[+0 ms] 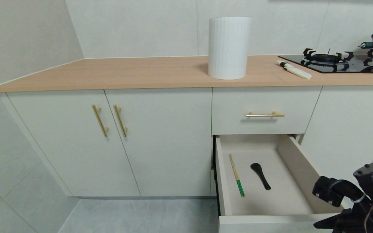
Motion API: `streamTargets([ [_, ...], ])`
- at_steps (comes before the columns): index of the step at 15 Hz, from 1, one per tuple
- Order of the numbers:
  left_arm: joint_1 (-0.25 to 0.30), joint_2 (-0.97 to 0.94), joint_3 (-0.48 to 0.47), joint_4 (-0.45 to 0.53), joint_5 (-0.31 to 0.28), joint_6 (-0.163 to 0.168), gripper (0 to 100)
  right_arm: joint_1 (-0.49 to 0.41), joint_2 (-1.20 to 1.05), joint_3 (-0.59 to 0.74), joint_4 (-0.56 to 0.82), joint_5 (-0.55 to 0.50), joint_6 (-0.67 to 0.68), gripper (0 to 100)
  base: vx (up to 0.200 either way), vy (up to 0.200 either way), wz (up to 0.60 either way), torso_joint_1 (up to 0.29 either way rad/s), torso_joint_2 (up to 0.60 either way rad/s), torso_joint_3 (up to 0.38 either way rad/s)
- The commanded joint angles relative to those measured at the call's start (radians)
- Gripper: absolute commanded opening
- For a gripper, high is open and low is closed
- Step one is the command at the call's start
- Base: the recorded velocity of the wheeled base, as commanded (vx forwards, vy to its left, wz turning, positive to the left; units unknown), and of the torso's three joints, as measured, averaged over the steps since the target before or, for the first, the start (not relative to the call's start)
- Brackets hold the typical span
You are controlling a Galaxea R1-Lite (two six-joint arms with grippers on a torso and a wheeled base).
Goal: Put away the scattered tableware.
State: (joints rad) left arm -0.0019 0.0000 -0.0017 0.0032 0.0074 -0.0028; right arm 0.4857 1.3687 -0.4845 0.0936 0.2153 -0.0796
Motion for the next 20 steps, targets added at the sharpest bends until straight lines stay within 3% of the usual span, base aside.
streamTargets([
  [1,0.0,0.0,0.0,0.0,0.0,0.0,100,0.025,-0.002,0.004,0.029,0.003,-0.035,100,0.0,0.0,0.0,0.0,0.0,0.0],
  [7,0.0,0.0,0.0,0.0,0.0,0.0,100,0.025,0.15,-0.011,0.021,-0.056,-0.019,100,0.0,0.0,0.0,0.0,0.0,0.0],
  [13,0.0,0.0,0.0,0.0,0.0,0.0,100,0.025,0.277,-0.105,0.008,-0.223,0.21,100,0.0,0.0,0.0,0.0,0.0,0.0],
  [20,0.0,0.0,0.0,0.0,0.0,0.0,100,0.025,0.388,-0.18,-0.064,-0.343,0.393,100,0.0,0.0,0.0,0.0,0.0,0.0],
])
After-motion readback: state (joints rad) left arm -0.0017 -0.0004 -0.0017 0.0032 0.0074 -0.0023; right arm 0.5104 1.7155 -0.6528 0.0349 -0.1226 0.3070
